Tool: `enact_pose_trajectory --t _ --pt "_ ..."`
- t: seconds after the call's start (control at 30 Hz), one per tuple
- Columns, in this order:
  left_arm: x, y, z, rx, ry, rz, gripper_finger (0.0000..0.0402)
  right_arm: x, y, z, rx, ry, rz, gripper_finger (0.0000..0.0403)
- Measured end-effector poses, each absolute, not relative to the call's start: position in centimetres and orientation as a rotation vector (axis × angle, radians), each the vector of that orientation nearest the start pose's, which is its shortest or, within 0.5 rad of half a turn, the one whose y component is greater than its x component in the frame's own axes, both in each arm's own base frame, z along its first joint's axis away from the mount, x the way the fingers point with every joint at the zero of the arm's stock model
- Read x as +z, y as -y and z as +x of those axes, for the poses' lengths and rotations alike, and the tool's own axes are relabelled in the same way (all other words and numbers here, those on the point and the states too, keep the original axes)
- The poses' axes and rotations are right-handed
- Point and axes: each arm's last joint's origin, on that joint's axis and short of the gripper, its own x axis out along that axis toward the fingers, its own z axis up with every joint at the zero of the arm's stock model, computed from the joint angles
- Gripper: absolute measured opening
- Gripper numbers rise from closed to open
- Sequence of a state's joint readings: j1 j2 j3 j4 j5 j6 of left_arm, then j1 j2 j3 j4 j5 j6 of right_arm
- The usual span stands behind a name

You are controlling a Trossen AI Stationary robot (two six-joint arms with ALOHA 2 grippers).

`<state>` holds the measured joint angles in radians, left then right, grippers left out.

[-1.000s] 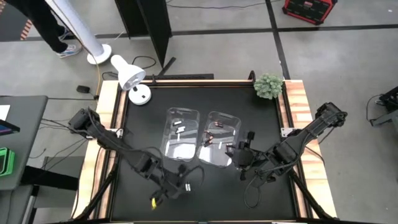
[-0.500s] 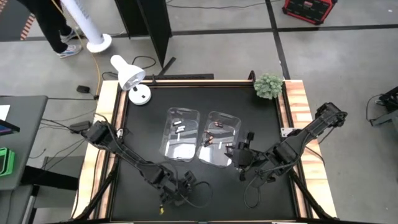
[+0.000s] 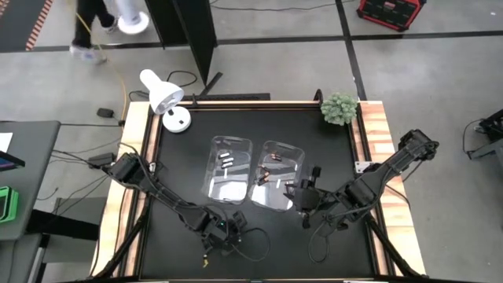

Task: Sort batteries
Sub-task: Put the white battery into the left transparent bin

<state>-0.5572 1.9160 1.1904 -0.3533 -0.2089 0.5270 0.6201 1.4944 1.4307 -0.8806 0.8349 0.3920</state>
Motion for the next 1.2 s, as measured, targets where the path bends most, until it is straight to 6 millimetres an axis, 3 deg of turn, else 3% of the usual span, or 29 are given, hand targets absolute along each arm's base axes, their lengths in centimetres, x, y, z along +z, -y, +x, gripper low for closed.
enact_pose_trajectory --t 0.5,0.77,0.97,1.2 --pt "15.5 19.0 32.2 -0.565 -0.933 0.893 0.0088 34.0 -15.6 25.6 -0.328 -0.646 -0.255 0.0132" --pt "17.1 18.4 31.7 -0.546 -0.934 0.860 0.0088 34.0 -15.6 25.6 -0.329 -0.646 -0.255 0.0132" --pt "16.5 17.6 31.8 -0.542 -1.005 0.869 0.0088 34.0 -15.6 25.6 -0.328 -0.646 -0.255 0.0132" --pt "16.3 17.5 32.4 -0.567 -0.962 0.905 0.0088 34.0 -15.6 25.6 -0.329 -0.645 -0.252 0.0132"
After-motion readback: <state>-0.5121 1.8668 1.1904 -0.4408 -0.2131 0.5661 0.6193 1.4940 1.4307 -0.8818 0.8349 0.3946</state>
